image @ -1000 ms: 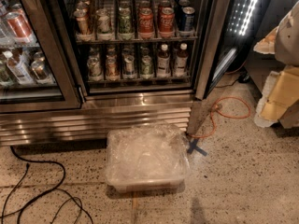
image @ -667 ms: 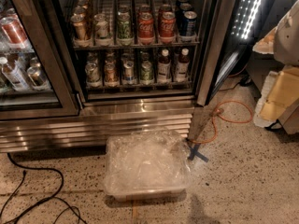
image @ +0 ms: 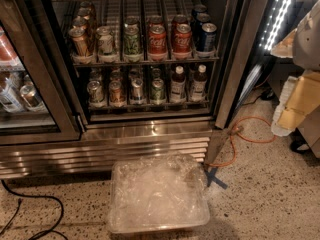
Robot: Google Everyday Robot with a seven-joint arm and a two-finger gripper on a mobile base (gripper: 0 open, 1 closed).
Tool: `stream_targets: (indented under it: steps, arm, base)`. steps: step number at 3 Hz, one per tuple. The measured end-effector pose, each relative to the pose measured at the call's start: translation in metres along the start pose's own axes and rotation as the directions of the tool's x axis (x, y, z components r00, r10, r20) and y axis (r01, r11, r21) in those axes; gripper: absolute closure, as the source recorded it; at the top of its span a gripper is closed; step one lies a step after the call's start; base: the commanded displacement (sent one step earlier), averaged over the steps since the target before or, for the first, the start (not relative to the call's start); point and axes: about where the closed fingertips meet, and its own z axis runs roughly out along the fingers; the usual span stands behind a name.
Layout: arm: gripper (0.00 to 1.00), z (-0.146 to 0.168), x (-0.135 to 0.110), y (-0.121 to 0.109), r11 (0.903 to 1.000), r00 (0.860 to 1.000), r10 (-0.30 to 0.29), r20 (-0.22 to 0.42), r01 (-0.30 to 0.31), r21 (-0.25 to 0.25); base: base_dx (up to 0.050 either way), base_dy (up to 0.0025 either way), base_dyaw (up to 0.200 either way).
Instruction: Pick coke can from middle shelf of fridge
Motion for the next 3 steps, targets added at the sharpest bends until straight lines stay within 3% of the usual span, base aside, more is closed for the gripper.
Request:
stream_targets:
  steps: [3]
  arm:
    - [0.0, 0.0, 0.0, 0.0, 1.0, 1.0, 0.0, 0.0, 0.0, 0.0]
  base:
    - [0.05, -0.00001, 0.0]
